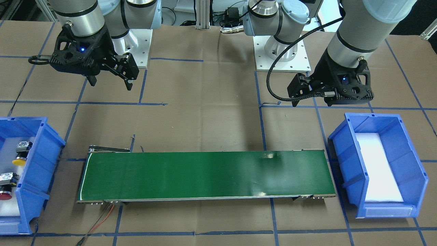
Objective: Transport two buttons from left to right
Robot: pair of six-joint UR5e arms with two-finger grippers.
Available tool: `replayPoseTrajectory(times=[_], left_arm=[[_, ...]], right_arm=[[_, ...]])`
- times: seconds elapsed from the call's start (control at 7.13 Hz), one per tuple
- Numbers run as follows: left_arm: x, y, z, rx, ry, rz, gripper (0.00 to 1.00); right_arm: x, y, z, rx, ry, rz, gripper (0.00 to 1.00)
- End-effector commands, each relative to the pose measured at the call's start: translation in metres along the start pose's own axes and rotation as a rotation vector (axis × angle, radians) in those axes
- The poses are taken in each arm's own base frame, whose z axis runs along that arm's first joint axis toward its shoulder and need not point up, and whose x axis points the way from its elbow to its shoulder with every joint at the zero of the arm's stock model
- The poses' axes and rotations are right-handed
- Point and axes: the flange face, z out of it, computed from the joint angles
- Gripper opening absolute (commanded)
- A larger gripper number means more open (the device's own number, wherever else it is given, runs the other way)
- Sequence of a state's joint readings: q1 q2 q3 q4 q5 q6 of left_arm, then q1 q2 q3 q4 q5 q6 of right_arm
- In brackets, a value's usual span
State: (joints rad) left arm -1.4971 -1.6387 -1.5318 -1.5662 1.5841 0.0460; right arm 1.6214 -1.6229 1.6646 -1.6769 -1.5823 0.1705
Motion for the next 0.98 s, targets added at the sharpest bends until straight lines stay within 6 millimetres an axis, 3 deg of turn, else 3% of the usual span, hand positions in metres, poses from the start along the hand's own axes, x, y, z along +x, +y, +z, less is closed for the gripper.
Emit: replayPoseTrajectory(times=[0.0, 0.84], left_arm=[[0.0000, 0.0007, -0.0006, 0.001, -0.001, 0.000, 1.00], [0.0001, 0.0007, -0.0006, 0.001, 0.001, 0.000, 1.00]], right_arm=[[-0.0015, -0.0081, 0.0008, 0.021, -0.004, -0.003, 1.00], [0.0006, -0.0141, 0.0095, 0.005, 0.000, 0.003, 1.00]])
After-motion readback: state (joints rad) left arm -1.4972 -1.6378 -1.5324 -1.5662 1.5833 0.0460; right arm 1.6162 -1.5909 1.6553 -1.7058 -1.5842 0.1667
